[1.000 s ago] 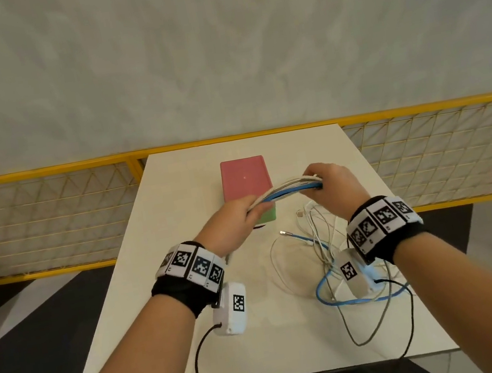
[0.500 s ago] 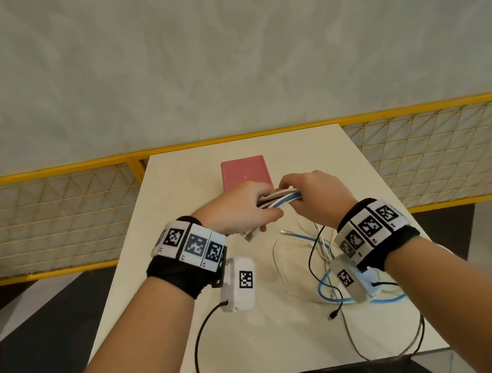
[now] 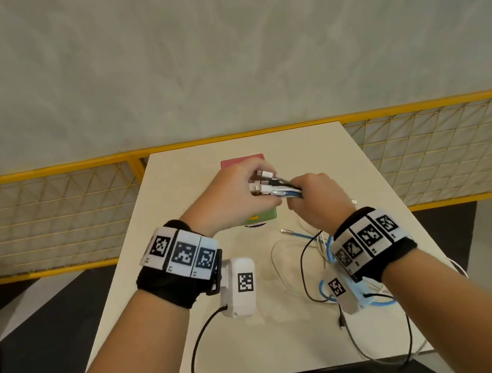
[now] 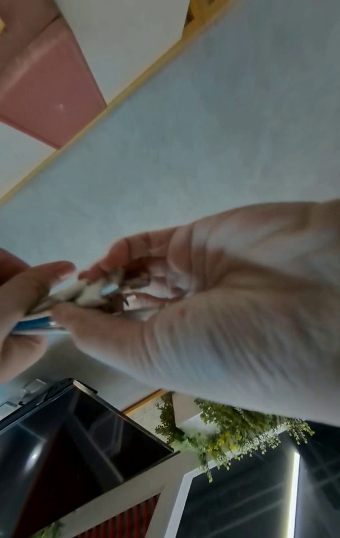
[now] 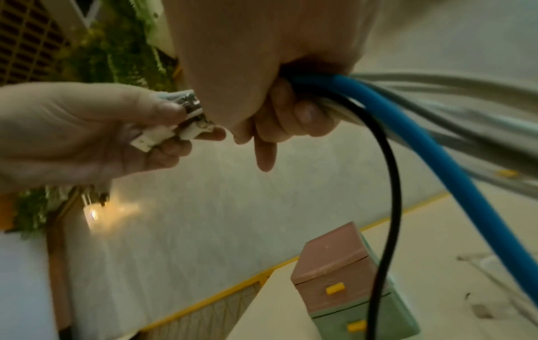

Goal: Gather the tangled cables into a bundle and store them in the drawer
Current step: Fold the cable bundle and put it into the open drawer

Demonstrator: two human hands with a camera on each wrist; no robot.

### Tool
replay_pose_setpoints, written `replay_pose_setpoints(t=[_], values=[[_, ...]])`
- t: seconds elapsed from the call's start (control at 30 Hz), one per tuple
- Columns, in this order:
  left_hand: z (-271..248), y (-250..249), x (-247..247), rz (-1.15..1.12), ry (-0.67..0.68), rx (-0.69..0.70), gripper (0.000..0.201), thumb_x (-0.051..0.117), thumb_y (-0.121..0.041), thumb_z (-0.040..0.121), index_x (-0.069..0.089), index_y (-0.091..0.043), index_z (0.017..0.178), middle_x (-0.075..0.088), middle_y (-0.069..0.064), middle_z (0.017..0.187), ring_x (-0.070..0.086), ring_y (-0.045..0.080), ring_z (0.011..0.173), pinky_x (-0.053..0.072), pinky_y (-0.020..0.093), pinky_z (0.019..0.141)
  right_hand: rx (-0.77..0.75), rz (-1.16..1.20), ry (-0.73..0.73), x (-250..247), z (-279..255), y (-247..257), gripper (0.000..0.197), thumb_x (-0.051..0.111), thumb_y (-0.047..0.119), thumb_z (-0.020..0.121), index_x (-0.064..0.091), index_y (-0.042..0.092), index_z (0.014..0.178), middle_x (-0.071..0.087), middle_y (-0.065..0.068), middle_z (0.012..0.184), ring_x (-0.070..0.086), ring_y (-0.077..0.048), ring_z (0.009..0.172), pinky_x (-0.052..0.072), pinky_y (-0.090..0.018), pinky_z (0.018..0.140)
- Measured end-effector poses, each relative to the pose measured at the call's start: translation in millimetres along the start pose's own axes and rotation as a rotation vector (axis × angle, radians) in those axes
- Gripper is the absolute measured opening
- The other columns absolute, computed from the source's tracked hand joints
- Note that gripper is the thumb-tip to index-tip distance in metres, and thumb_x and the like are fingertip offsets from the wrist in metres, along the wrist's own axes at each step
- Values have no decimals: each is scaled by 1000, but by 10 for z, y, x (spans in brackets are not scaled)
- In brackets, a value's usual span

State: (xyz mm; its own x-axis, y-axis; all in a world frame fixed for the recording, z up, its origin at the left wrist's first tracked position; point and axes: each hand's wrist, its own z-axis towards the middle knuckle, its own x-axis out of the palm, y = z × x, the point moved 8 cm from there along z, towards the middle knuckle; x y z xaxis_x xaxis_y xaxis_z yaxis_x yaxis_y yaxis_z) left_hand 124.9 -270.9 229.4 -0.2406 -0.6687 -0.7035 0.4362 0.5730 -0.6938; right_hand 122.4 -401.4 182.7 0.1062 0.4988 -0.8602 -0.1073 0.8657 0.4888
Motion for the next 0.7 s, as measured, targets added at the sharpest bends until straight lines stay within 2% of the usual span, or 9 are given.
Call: replay_pose_setpoints(t=[0.13, 0.17, 0.23, 0.3, 0.4, 0.47, 0.53, 0.63, 0.7], values=[[-15, -141, 1, -181, -123, 131, 45, 71, -4, 76, 61, -20, 116, 62, -2, 110, 58, 4, 95, 44, 8, 78, 87, 226, -12, 5, -16, 15, 20, 52, 14, 79, 67, 8, 67, 60, -11, 60, 54, -28, 56, 44, -35, 56], [-13, -191, 18, -202, -139, 164, 42, 69, -8, 76, 61, -20, 115, 61, 0, 112, 57, 6, 99, 43, 9, 80, 105, 270, -6, 11, -22, 28, 20, 52, 12, 77, 67, 6, 65, 57, -8, 56, 51, -25, 52, 42, -33, 53], [38, -242, 35, -187, -201, 184, 25, 59, -35, 83, 64, -23, 104, 63, -5, 105, 52, 8, 104, 41, 18, 91, 134, 330, 8, 37, -34, 57, 21, 51, 10, 76, 66, 5, 63, 52, -2, 50, 48, -21, 49, 40, -32, 51], [113, -226, 50, -134, -265, 167, 40, 37, -52, 92, 64, -23, 89, 62, -10, 91, 50, 6, 103, 37, 29, 97, 135, 384, 21, 66, -43, 104, 24, 51, 10, 78, 64, 7, 58, 50, -1, 48, 48, -22, 48, 44, -35, 52], [197, -258, 130, -89, -274, 179, 42, 29, -39, 104, 62, -22, 83, 51, -7, 87, 50, 16, 97, 39, 37, 97, 133, 468, -2, 71, -43, 144, 33, 51, 6, 78, 49, 16, 47, 47, -3, 46, 47, -27, 49, 42, -36, 51], [226, -288, 185, -130, -204, 181, 40, 30, -29, 106, 66, -20, 91, 45, -9, 90, 50, 14, 100, 38, 30, 99, 117, 515, -18, 52, -55, 153, 43, 50, 2, 77, 45, 19, 38, 43, 1, 42, 44, -24, 46, 37, -31, 50], [239, -307, 154, -353, -144, 157, 48, 22, -28, 107, 68, -12, 106, 53, -5, 98, 54, 12, 103, 38, 18, 98, 93, 532, -14, 36, -72, 163, 48, 52, 3, 79, 54, 24, 36, 41, 8, 35, 41, -15, 41, 34, -26, 48], [270, -226, -7, -733, -199, 46, 58, 13, -35, 107, 58, -5, 128, 68, 10, 111, 67, 17, 105, 47, 22, 92, 61, 576, -5, 29, -61, 155, 40, 54, 10, 85, 61, 22, 47, 42, 11, 33, 35, -8, 36, 33, -25, 49], [261, -265, -14, -700, -196, 52, 51, 20, -31, 108, 57, -1, 128, 70, 13, 114, 69, 19, 104, 49, 19, 86, 48, 586, -20, 10, -46, 148, 33, 54, 10, 85, 65, 16, 55, 43, 10, 35, 35, -8, 39, 35, -27, 50]])
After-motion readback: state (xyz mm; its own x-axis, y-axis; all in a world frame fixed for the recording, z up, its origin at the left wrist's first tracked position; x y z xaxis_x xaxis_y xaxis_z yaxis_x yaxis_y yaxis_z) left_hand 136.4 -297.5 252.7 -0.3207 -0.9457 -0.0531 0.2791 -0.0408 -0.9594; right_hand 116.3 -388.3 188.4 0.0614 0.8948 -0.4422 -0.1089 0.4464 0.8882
